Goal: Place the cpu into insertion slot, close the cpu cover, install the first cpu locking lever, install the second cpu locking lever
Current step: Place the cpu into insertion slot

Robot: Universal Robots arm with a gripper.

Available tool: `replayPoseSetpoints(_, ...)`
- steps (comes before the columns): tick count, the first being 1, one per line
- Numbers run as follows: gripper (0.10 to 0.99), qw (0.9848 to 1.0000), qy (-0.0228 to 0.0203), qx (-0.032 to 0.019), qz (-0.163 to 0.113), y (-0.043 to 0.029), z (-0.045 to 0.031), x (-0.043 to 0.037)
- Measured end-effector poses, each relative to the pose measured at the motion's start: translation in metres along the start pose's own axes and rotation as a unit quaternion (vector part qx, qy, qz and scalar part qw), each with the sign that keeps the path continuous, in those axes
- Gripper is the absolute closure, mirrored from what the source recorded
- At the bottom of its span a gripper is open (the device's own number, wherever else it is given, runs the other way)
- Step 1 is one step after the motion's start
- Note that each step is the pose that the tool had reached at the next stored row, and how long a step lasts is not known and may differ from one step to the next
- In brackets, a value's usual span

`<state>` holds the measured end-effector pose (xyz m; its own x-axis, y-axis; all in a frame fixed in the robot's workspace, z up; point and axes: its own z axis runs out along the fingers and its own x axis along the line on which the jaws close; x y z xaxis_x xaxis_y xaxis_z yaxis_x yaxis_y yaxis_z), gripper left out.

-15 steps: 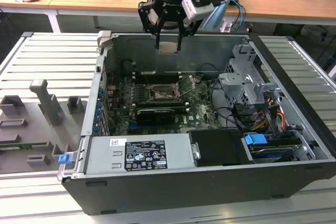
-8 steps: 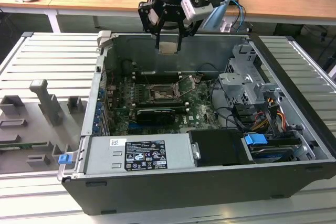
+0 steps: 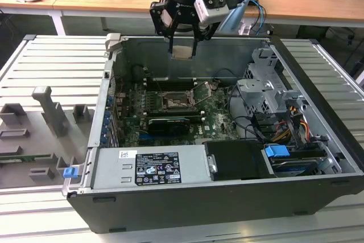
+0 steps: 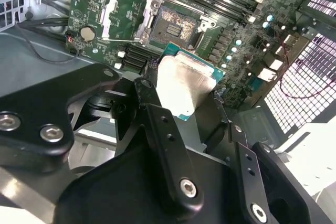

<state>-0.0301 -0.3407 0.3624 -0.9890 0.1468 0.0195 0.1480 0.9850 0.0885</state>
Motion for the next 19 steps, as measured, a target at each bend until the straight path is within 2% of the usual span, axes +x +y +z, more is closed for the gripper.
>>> replayPoseSetpoints(11, 0.557, 0.9997, -0.0022, -0.0004, 0.025, -0.0001, 0.0007, 0.0000)
replayPoseSetpoints(19, 0.557, 0.9986, -0.0046, -0.0009, 0.052, -0.0001, 0.0015, 0.0000)
